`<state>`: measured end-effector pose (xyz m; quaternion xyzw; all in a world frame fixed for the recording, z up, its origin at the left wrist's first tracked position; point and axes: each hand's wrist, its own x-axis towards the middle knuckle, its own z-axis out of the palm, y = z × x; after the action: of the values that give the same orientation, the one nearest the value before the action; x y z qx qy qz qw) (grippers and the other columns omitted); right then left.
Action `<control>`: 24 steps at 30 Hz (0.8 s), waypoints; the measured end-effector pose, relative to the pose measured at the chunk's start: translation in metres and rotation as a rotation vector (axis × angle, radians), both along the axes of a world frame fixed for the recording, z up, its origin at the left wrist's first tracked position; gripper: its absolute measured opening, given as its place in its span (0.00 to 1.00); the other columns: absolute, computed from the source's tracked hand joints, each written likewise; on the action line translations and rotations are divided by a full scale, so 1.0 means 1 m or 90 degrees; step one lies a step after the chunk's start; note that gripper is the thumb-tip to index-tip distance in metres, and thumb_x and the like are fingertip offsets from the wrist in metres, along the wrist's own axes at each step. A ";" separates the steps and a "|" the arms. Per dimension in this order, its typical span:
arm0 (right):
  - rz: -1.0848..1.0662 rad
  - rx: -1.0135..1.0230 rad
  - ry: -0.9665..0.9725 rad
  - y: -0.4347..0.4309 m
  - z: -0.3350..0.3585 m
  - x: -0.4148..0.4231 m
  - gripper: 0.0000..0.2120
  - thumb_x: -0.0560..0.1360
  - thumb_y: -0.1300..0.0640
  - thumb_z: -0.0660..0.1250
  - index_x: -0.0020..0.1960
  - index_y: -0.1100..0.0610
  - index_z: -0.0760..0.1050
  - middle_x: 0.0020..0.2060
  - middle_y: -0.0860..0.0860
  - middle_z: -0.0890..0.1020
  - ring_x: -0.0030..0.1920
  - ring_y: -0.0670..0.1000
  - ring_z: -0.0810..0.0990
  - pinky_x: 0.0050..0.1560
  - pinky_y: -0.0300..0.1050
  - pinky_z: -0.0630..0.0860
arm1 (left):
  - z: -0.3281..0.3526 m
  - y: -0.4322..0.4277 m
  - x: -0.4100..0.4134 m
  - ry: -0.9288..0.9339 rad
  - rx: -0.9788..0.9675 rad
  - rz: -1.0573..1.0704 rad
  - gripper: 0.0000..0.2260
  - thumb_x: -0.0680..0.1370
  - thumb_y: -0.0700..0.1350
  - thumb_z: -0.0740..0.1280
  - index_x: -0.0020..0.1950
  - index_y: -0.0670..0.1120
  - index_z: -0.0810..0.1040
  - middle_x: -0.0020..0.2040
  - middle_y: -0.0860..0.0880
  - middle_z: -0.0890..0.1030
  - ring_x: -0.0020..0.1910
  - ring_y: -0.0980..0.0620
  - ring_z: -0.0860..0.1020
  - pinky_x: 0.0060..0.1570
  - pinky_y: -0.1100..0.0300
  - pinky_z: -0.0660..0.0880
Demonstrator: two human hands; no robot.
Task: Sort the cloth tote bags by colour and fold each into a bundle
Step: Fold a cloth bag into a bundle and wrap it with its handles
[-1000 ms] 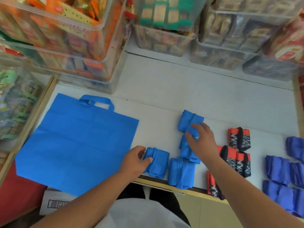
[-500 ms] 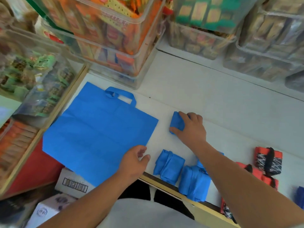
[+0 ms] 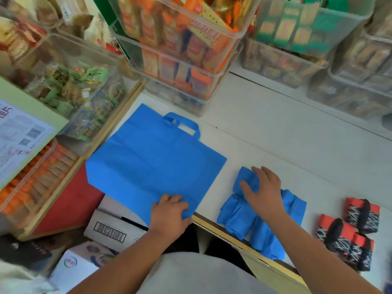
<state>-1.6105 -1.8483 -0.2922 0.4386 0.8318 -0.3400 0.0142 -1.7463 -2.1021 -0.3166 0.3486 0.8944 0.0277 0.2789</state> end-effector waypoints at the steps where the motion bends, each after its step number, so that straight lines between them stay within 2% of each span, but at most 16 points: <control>1: -0.002 -0.006 0.021 -0.005 0.007 0.000 0.27 0.79 0.47 0.69 0.75 0.52 0.69 0.75 0.53 0.66 0.76 0.52 0.58 0.75 0.47 0.57 | 0.000 0.000 0.000 -0.003 -0.005 -0.011 0.16 0.75 0.62 0.67 0.59 0.58 0.80 0.67 0.60 0.74 0.68 0.50 0.69 0.57 0.52 0.70; 2: -0.002 -0.016 0.038 -0.009 0.013 0.002 0.25 0.79 0.48 0.69 0.74 0.52 0.71 0.73 0.51 0.68 0.75 0.50 0.61 0.73 0.43 0.57 | 0.000 -0.001 0.000 -0.004 0.006 -0.021 0.13 0.76 0.59 0.67 0.57 0.56 0.81 0.63 0.60 0.77 0.66 0.51 0.71 0.54 0.53 0.70; 4: -0.004 -0.055 0.059 -0.017 0.028 0.004 0.20 0.79 0.49 0.69 0.70 0.52 0.74 0.68 0.46 0.73 0.69 0.45 0.66 0.69 0.38 0.60 | 0.000 -0.001 0.000 0.044 0.052 -0.037 0.03 0.75 0.51 0.69 0.43 0.53 0.81 0.45 0.58 0.81 0.51 0.52 0.77 0.43 0.56 0.68; 5: -0.014 -0.092 0.061 -0.021 0.034 0.005 0.18 0.80 0.50 0.68 0.68 0.52 0.75 0.65 0.44 0.75 0.66 0.43 0.68 0.65 0.34 0.62 | 0.000 0.000 -0.003 0.068 0.066 -0.036 0.06 0.74 0.47 0.71 0.37 0.52 0.79 0.37 0.56 0.79 0.43 0.52 0.76 0.40 0.56 0.67; 6: -0.025 -0.132 0.058 -0.025 0.040 0.005 0.16 0.80 0.49 0.68 0.66 0.50 0.77 0.62 0.42 0.77 0.63 0.41 0.71 0.61 0.33 0.65 | 0.000 0.000 -0.007 0.082 0.074 -0.031 0.07 0.74 0.46 0.72 0.36 0.52 0.79 0.35 0.56 0.78 0.40 0.52 0.76 0.41 0.57 0.66; 8: -0.036 -0.190 0.056 -0.033 0.047 0.004 0.11 0.80 0.48 0.67 0.61 0.48 0.79 0.57 0.40 0.81 0.59 0.40 0.77 0.60 0.37 0.73 | -0.001 -0.001 -0.016 0.033 0.077 -0.022 0.07 0.78 0.52 0.68 0.43 0.53 0.82 0.44 0.56 0.81 0.49 0.52 0.77 0.51 0.55 0.67; 10: -0.015 -0.229 0.038 -0.049 0.051 0.000 0.09 0.80 0.47 0.67 0.59 0.48 0.80 0.52 0.42 0.83 0.56 0.42 0.80 0.59 0.43 0.77 | 0.005 -0.003 -0.020 -0.077 0.101 0.054 0.21 0.78 0.66 0.64 0.53 0.51 0.83 0.51 0.56 0.80 0.55 0.51 0.78 0.63 0.53 0.69; 12: -0.011 -0.296 -0.002 -0.071 0.049 -0.009 0.10 0.80 0.46 0.67 0.58 0.49 0.80 0.51 0.43 0.83 0.53 0.44 0.82 0.57 0.45 0.78 | 0.013 -0.004 -0.017 -0.220 0.139 0.204 0.31 0.75 0.74 0.58 0.58 0.50 0.82 0.57 0.56 0.81 0.60 0.53 0.77 0.68 0.52 0.70; 13: -0.022 -0.335 -0.022 -0.083 0.044 -0.016 0.11 0.80 0.45 0.67 0.58 0.49 0.79 0.51 0.44 0.83 0.52 0.44 0.82 0.57 0.46 0.79 | 0.012 -0.005 -0.013 -0.238 0.153 0.222 0.33 0.75 0.76 0.54 0.58 0.51 0.81 0.58 0.56 0.81 0.61 0.54 0.77 0.72 0.50 0.66; 15: -0.066 -0.404 -0.045 -0.105 0.031 -0.031 0.15 0.78 0.42 0.67 0.59 0.49 0.78 0.53 0.46 0.83 0.51 0.46 0.81 0.60 0.50 0.79 | 0.012 -0.009 -0.008 -0.190 0.165 0.170 0.35 0.75 0.77 0.47 0.57 0.53 0.81 0.60 0.58 0.80 0.66 0.55 0.74 0.79 0.44 0.49; 17: -0.143 -0.426 -0.050 -0.119 0.020 -0.048 0.18 0.78 0.43 0.67 0.63 0.51 0.76 0.58 0.49 0.80 0.52 0.48 0.79 0.60 0.48 0.77 | 0.012 -0.016 -0.006 -0.163 0.155 0.158 0.30 0.79 0.71 0.48 0.63 0.55 0.80 0.71 0.57 0.75 0.77 0.55 0.63 0.79 0.44 0.39; 19: -0.216 -0.432 -0.033 -0.126 0.015 -0.062 0.19 0.80 0.47 0.67 0.67 0.52 0.72 0.58 0.50 0.77 0.49 0.47 0.77 0.53 0.44 0.74 | 0.009 -0.025 -0.007 -0.243 0.177 0.215 0.25 0.84 0.64 0.50 0.71 0.54 0.75 0.77 0.55 0.68 0.80 0.57 0.55 0.80 0.48 0.39; 20: -0.252 -0.429 -0.012 -0.128 0.012 -0.068 0.19 0.80 0.49 0.68 0.68 0.53 0.70 0.57 0.50 0.77 0.46 0.46 0.76 0.49 0.43 0.73 | 0.007 -0.028 -0.008 -0.296 0.195 0.235 0.26 0.84 0.63 0.50 0.74 0.52 0.73 0.78 0.54 0.66 0.80 0.58 0.53 0.80 0.50 0.40; 23: -0.293 -0.361 0.049 -0.130 0.005 -0.079 0.21 0.78 0.54 0.70 0.69 0.52 0.70 0.54 0.53 0.79 0.40 0.46 0.79 0.35 0.39 0.73 | 0.000 -0.039 -0.015 -0.406 0.205 0.325 0.38 0.75 0.77 0.47 0.76 0.57 0.70 0.81 0.57 0.61 0.81 0.57 0.48 0.81 0.50 0.43; 24: -0.287 -0.325 0.069 -0.129 0.004 -0.082 0.21 0.78 0.56 0.71 0.68 0.51 0.70 0.54 0.54 0.78 0.40 0.48 0.80 0.34 0.39 0.74 | -0.001 -0.042 -0.017 -0.419 0.200 0.343 0.40 0.73 0.79 0.46 0.76 0.58 0.70 0.81 0.57 0.60 0.81 0.57 0.47 0.80 0.51 0.43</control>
<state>-1.6921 -1.9777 -0.2883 0.5751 0.6017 -0.5542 0.0039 -1.7633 -2.1437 -0.3171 0.1145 0.8018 0.3442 0.4750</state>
